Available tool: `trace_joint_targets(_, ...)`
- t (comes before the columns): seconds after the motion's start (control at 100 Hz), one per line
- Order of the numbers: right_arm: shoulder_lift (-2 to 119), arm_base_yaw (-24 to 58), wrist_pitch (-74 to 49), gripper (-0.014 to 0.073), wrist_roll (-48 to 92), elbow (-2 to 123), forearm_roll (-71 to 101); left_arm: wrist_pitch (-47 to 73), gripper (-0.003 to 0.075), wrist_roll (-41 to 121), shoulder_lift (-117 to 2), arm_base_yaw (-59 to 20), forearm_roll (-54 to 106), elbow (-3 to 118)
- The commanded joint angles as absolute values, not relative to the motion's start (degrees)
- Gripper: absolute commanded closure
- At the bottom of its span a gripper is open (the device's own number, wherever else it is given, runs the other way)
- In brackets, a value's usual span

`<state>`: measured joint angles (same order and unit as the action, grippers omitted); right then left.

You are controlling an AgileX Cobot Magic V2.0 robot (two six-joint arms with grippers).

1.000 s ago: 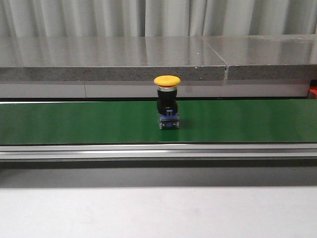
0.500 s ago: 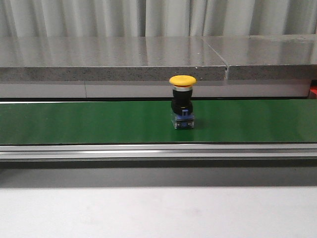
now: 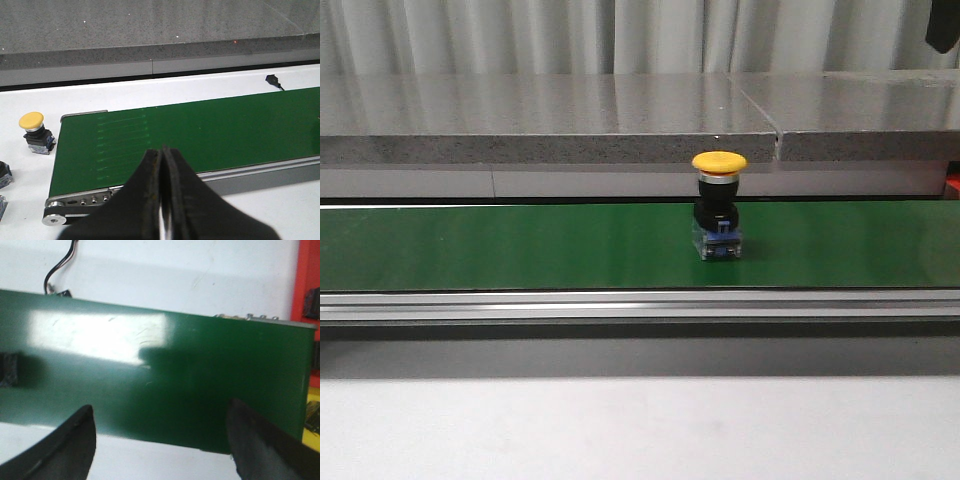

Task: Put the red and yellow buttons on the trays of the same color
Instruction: 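Lower the right gripper onto the yellow button, grasp and lift it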

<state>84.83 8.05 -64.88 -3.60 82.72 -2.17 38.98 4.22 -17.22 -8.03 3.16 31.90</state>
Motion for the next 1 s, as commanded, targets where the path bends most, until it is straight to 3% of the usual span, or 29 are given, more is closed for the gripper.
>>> trace_joint_targets(0.0, 81.98, 10.03, -65.63, 0.0055, -3.03, 83.54, -2.60, 34.98, 0.0741, 4.22, -17.75, -8.39, 4.00, 33.39)
trace_joint_targets(0.39, 82.18, 17.11, -69.81, 0.0055, 4.94, 83.15, 4.26, 34.98, 0.0741, 4.22, -17.75, -8.39, 4.00, 33.39)
trace_joint_targets(0.99, 88.42, 18.84, -61.87, 0.0055, 7.75, 76.67, 8.76, 34.98, 0.0741, 4.22, -17.75, -8.39, 4.00, 33.39)
